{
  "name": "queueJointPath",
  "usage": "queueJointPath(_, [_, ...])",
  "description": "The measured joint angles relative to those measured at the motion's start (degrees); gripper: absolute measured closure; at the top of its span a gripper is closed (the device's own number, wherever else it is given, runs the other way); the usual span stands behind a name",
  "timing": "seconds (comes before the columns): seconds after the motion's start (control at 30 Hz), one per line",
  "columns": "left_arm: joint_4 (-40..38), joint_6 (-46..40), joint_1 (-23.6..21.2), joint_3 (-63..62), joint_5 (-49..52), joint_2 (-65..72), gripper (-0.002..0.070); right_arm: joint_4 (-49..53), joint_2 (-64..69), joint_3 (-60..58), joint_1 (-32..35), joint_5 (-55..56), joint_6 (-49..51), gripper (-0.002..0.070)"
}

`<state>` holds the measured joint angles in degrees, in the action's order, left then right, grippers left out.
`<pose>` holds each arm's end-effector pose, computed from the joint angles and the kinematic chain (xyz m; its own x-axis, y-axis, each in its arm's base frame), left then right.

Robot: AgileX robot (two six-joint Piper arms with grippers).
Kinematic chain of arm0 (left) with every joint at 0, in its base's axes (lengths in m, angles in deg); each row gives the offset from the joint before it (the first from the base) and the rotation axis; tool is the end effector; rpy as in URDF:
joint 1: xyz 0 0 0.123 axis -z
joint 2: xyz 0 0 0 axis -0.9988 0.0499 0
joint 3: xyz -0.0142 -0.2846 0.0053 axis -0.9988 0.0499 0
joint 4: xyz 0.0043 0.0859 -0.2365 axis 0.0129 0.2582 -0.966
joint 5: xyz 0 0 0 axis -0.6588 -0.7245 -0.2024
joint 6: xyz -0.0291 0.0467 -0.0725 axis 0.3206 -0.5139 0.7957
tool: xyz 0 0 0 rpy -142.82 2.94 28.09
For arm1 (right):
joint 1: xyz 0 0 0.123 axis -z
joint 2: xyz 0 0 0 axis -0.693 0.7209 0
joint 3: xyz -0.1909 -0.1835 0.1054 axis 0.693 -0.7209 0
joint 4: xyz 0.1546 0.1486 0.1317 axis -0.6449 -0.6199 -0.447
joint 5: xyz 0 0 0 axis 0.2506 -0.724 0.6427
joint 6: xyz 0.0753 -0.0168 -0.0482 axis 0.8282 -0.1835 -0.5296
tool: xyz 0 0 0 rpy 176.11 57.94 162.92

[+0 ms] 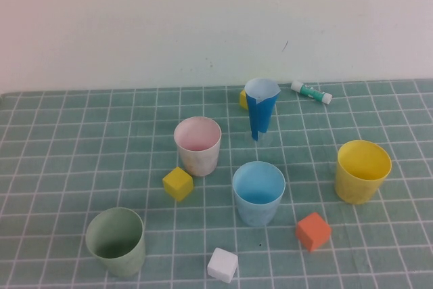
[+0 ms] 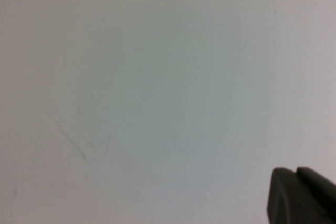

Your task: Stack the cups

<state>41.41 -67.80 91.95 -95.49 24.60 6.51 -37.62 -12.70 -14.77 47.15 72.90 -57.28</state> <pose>0.0431 -0.0032 0.2666 0.2536 -0.1601 -0.9540 0.1153 0.9842 -0.1345 0.0240 -0.0029 0.3195 0.2826 -0.2558 -0.9245 0.1446 0.9641 -0.2225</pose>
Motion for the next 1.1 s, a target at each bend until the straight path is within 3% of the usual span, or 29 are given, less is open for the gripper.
queueJointPath(0.23, [-1.9,0.7,0.0,-10.2,24.1,12.4,0.0678,-2.2,12.2,4.8,0.0,-16.6,-6.0,0.0679])
queueJointPath(0.37, [-6.1,0.9,0.0,-15.3,33.1,24.0,0.0678,-13.0,18.9,4.8,0.0,-21.2,-17.0,0.0679])
queueJointPath(0.6, [-10.6,-1.0,0.0,-24.4,39.5,44.8,0.0651,-34.9,29.8,5.0,0.0,-26.2,-40.5,0.0679])
queueJointPath(0.73, [-12.6,-5.2,0.0,-28.1,41.2,54.5,0.0473,-41.5,33.6,5.0,0.0,-27.4,-47.7,0.0679])
queueJointPath(0.83, [-13.1,-10.3,0.0,-30.2,41.4,60.8,0.0258,-43.8,34.7,5.0,0.0,-27.9,-51.9,0.0679])
queueJointPath(0.9, [-13.1,-12.8,0.0,-31.1,40.8,64.3,0.0163,-44.4,34.7,5.0,0.0,-28.4,-53.3,0.0679])
queueJointPath(0.97, [-13.8,-14.1,0.0,-31.8,39.3,67.2,0.0111,-44.7,34.7,5.0,0.0,-29.0,-53.9,0.0679])
queueJointPath(1.1, [-14.8,-15.2,0.0,-32.4,35.3,73.4,0.0084,-44.8,34.7,5.0,0.0,-29.3,-54.5,0.0679])
